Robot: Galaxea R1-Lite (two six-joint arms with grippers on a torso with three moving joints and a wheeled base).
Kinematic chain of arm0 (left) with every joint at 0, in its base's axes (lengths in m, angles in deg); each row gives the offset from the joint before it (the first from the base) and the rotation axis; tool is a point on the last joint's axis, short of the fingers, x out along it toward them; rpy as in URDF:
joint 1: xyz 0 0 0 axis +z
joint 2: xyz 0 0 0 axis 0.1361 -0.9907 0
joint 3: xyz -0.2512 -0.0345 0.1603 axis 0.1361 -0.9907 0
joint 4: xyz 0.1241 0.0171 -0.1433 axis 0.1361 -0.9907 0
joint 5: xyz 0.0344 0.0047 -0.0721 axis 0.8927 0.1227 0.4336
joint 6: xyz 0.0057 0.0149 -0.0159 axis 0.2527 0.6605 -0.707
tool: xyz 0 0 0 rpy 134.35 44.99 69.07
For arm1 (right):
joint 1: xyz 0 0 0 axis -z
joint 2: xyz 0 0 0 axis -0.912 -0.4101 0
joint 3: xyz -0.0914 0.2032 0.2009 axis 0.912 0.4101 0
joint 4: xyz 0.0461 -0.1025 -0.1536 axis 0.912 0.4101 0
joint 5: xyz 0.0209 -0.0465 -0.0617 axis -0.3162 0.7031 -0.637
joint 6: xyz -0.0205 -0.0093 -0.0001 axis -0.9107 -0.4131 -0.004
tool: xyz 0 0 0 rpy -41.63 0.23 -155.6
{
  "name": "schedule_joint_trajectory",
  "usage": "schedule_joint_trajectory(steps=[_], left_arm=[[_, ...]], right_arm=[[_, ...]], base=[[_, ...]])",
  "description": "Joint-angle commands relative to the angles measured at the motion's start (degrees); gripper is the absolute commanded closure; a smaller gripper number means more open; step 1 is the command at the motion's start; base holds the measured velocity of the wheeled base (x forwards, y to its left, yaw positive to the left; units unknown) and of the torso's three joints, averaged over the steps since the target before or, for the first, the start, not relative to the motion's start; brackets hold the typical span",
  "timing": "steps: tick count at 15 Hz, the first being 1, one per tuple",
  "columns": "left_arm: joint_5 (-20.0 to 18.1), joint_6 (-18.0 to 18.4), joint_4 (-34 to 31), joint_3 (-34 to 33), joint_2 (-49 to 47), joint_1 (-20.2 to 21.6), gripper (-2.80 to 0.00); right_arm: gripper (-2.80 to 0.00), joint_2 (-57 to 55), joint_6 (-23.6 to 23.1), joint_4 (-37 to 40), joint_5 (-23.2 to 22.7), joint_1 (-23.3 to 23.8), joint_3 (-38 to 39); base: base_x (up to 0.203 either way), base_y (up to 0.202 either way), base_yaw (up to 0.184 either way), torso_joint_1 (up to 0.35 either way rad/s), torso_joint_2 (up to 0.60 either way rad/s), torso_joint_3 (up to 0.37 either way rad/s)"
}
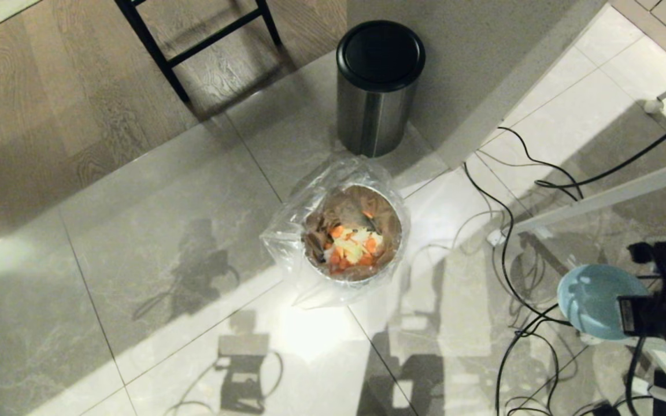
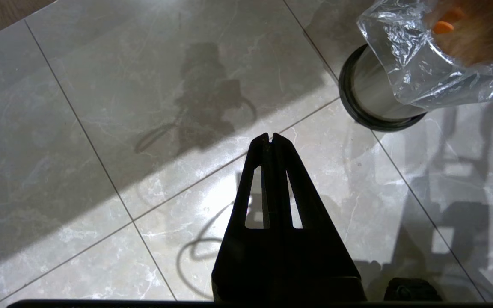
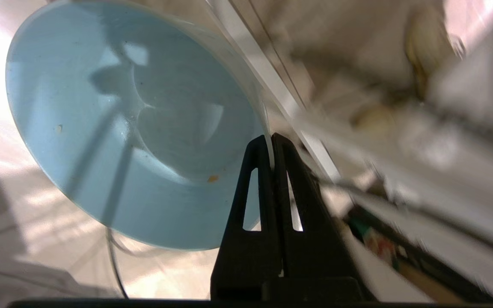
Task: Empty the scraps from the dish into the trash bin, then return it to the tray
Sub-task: Put the bowl back to the table
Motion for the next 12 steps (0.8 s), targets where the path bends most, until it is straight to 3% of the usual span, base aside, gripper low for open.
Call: schedule_joint_trajectory(steps=[1, 6, 12], left_arm=[[0.03, -0.03, 0.01, 0.00, -0.06, 0.00, 0.00], [0.03, -0.03, 0.01, 0.00, 0.02, 0.00, 0.00], [0.03, -0.03, 0.01, 0.00, 0.01, 0.00, 0.00]], right_arm=[[0.00, 4.67, -0.07, -0.99, 0.03, 2.05, 4.91], [0.00, 13.70, -0.35, -1.48, -0.94, 2.99, 15.15], [0.00, 22.33, -1.13, -0.74, -2.06, 4.56, 20.15]], base=[[0.000, 0.000, 0.000, 0.000, 0.00, 0.000], [0.000, 0.000, 0.000, 0.000, 0.00, 0.000], [0.000, 0.000, 0.000, 0.000, 0.00, 0.000]])
